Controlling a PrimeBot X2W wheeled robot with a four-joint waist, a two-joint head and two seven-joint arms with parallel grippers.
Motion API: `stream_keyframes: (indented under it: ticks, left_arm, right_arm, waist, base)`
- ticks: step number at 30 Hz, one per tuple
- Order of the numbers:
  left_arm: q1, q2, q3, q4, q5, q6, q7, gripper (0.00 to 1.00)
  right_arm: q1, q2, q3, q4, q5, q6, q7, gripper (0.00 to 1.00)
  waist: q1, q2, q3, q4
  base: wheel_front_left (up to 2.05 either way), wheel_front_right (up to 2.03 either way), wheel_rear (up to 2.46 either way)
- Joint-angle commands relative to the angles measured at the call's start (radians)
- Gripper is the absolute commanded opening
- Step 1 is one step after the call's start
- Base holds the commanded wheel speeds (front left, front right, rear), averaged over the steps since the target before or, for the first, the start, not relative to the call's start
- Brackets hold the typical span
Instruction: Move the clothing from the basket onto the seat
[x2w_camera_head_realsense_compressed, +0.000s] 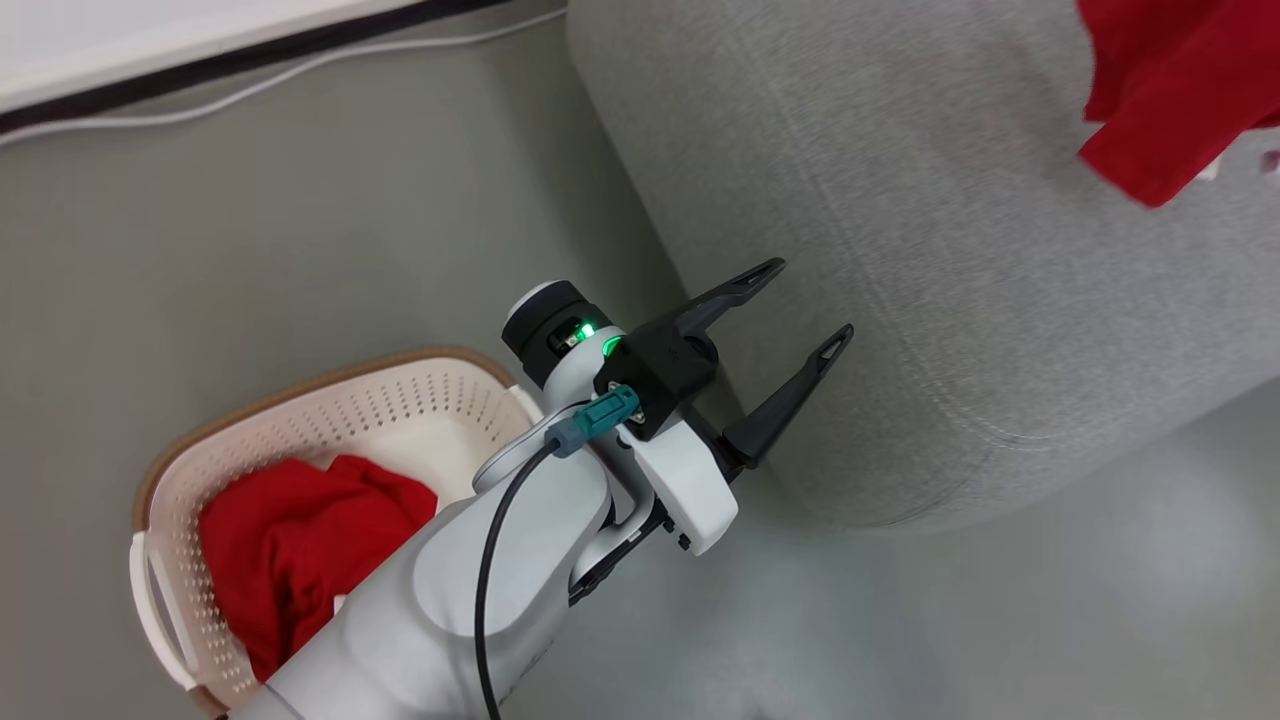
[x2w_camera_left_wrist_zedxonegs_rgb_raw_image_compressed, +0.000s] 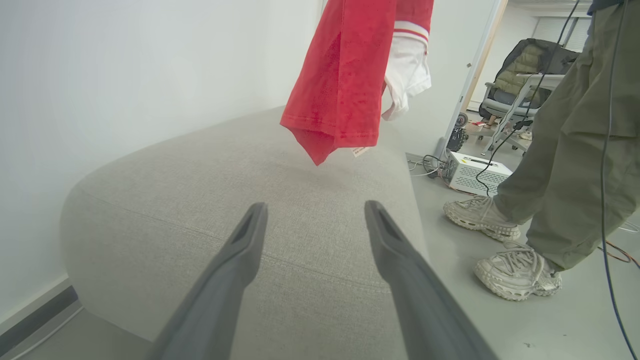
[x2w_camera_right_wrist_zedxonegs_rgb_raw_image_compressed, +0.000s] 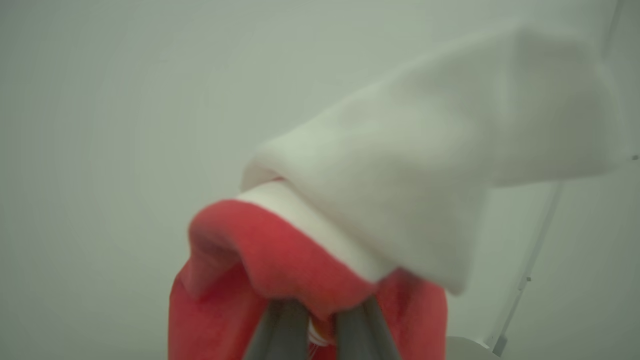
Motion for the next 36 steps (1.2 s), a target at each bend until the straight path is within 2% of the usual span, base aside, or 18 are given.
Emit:
stream_keyframes:
  ticks: [1, 12, 17, 20, 26, 30, 35, 36]
  left_arm:
    - [-0.044, -0.004, 0.011, -0.028, -0.009, -0.003, -0.005, 1.0]
    - [-0.074, -0.005, -0.066, -0.049, -0.05, 0.037, -0.005, 1.0]
    - [-0.085, -0.005, -0.101, -0.056, -0.07, 0.062, -0.005, 1.0]
    - [-0.086, -0.005, -0.112, -0.056, -0.078, 0.078, -0.005, 1.0]
    - [-0.079, -0.005, -0.117, -0.04, -0.087, 0.096, -0.005, 1.0]
    - [-0.07, -0.005, -0.119, -0.036, -0.096, 0.099, -0.005, 1.0]
    - [-0.063, -0.005, -0.118, -0.036, -0.11, 0.098, -0.005, 1.0]
    - [-0.061, -0.005, -0.117, -0.036, -0.114, 0.096, -0.005, 1.0]
  right_arm:
    - [-0.035, -0.05, -0.027, 0.005, -0.01, 0.003, -0.006, 0.0]
    - [-0.198, -0.116, -0.185, 0.216, -0.119, 0.003, -0.006, 0.0]
    - [-0.201, -0.098, -0.268, 0.327, -0.123, 0.003, -0.006, 0.0]
    - [-0.182, -0.084, -0.284, 0.378, -0.119, 0.003, -0.006, 0.0]
    - [-0.149, -0.036, -0.216, 0.483, -0.048, 0.003, -0.006, 0.0]
    - [-0.131, -0.015, -0.103, 0.584, 0.05, 0.003, -0.004, 0.0]
    - [-0.093, -0.012, 0.026, 0.624, 0.189, 0.003, 0.017, 0.0]
    - [-0.079, -0.011, 0.054, 0.621, 0.215, 0.003, 0.022, 0.25]
  waist:
    - [0.0, 0.0, 0.056, 0.048]
    - [0.0, 0.0, 0.163, 0.158]
    - [0.0, 0.0, 0.199, 0.214]
    - [0.0, 0.0, 0.214, 0.238]
    - [0.0, 0.0, 0.229, 0.249]
    - [0.0, 0.0, 0.229, 0.249]
    - [0.0, 0.0, 0.214, 0.246]
    - [0.0, 0.0, 0.208, 0.246]
  base:
    - [0.0, 0.0, 0.0]
    - [0.0, 0.0, 0.0]
    - [0.0, 0.0, 0.0]
    - [0.0, 0.0, 0.0]
    - [0.0, 0.0, 0.0]
    - [0.0, 0.0, 0.0]
    - [0.0, 0.0, 0.0]
    - [0.0, 0.0, 0.0]
